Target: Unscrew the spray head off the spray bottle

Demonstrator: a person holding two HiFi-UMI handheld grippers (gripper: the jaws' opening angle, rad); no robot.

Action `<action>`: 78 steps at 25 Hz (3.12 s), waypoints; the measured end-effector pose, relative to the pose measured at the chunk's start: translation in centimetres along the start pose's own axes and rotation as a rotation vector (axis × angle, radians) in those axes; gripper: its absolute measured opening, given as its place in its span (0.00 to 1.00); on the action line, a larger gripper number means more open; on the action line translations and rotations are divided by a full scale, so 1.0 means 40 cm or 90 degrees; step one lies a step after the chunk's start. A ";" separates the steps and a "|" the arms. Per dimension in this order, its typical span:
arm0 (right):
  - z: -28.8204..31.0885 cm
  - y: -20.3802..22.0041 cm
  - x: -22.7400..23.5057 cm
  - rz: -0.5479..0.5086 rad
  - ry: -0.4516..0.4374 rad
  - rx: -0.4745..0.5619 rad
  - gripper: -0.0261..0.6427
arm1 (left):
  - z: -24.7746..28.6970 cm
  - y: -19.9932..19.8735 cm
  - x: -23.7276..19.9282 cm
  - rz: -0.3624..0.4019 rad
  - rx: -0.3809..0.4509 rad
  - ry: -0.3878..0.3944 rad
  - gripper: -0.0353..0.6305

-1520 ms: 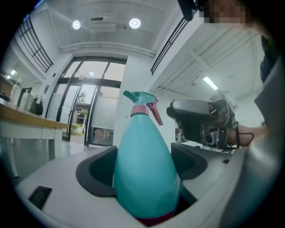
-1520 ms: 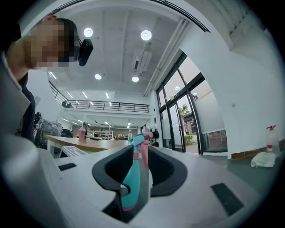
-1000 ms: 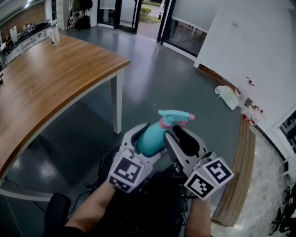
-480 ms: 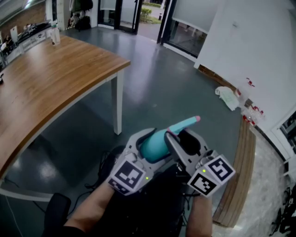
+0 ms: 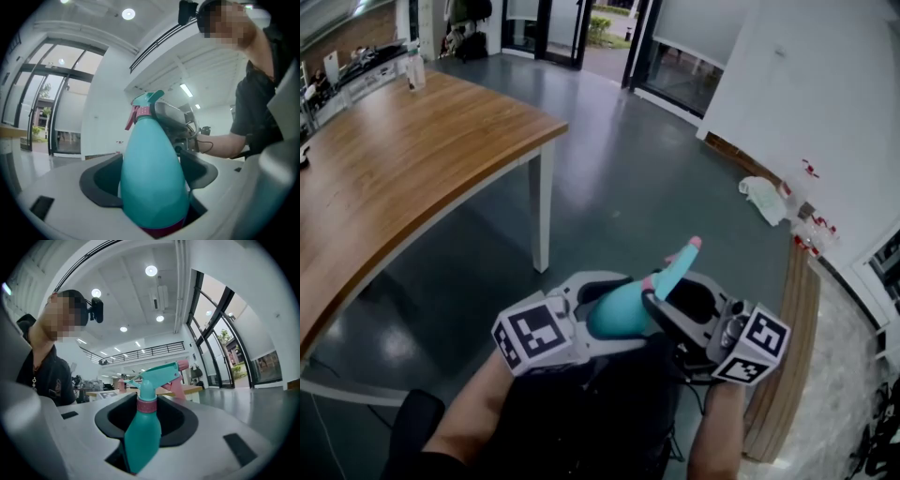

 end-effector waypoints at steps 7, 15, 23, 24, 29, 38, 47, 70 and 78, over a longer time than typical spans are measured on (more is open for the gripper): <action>-0.007 0.011 -0.042 -0.010 -0.092 -0.017 0.25 | 0.003 0.014 0.041 -0.018 -0.027 0.077 0.65; -0.013 0.002 -0.035 -0.022 -0.080 -0.022 0.25 | 0.006 0.008 0.033 0.000 -0.022 0.060 0.64; -0.012 0.006 -0.020 -0.030 -0.051 -0.021 0.25 | 0.003 0.010 0.016 0.019 -0.036 0.030 0.64; -0.012 0.006 -0.021 -0.037 -0.045 -0.026 0.25 | 0.003 0.010 0.015 0.025 -0.040 0.025 0.64; -0.014 0.000 -0.036 -0.034 -0.070 -0.013 0.25 | 0.003 0.003 0.030 0.005 -0.020 0.050 0.64; -0.023 -0.024 -0.064 -0.009 -0.139 0.012 0.25 | -0.003 -0.023 0.064 -0.034 0.024 0.123 0.64; 0.017 0.001 -0.004 -0.052 0.036 0.014 0.32 | 0.003 -0.021 -0.017 -0.002 0.026 -0.023 0.64; -0.008 -0.012 0.025 -0.041 0.158 0.053 0.25 | 0.013 0.014 -0.041 0.066 -0.002 -0.127 0.64; -0.015 -0.048 0.046 -0.062 0.151 0.057 0.25 | 0.010 0.019 -0.056 0.065 -0.011 -0.132 0.64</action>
Point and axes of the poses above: the fingertips, and each gripper's own axes: z forward along the fingers, x to its right, y out of its underside, the point moved 2 cm from there along -z, backward along the fingers, and after that the axes turned 15 degrees about x, right-handed, at the moved point
